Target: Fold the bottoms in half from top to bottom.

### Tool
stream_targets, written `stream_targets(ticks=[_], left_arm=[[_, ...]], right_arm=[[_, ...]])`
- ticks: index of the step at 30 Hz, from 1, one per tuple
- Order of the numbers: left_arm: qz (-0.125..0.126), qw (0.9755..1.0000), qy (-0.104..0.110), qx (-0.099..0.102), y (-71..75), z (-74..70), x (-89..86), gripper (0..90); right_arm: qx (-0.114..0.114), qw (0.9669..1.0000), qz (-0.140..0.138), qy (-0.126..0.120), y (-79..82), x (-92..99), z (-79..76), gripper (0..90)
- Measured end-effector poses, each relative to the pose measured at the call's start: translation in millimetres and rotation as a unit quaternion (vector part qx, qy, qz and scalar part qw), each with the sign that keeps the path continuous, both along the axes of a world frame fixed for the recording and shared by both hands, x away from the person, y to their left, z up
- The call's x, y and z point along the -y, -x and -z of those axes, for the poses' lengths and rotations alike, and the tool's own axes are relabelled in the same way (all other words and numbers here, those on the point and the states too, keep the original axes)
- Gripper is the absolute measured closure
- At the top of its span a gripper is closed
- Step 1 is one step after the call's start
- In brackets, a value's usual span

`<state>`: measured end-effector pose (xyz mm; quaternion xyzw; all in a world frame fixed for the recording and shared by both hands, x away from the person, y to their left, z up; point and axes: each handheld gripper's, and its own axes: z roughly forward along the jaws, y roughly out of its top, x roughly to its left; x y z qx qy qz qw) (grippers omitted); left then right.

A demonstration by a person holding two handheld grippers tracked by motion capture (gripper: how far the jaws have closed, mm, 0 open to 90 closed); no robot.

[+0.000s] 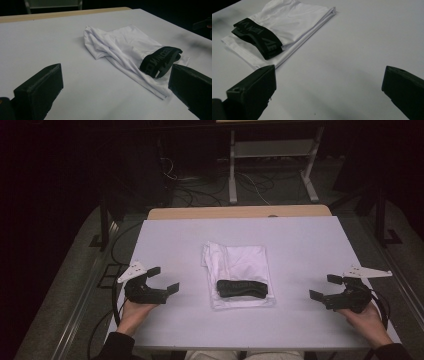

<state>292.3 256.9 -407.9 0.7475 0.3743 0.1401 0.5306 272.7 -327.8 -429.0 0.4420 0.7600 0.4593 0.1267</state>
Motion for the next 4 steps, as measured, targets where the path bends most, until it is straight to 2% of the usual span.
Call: stream_targets(ticks=[4], left_arm=[[-0.003, 1.0, 0.005, 0.003, -0.2, 2.0, -1.3, 0.0]], right_arm=[[-0.003, 1.0, 0.0, -0.003, 2.4, 0.5, 1.8, 0.0]])
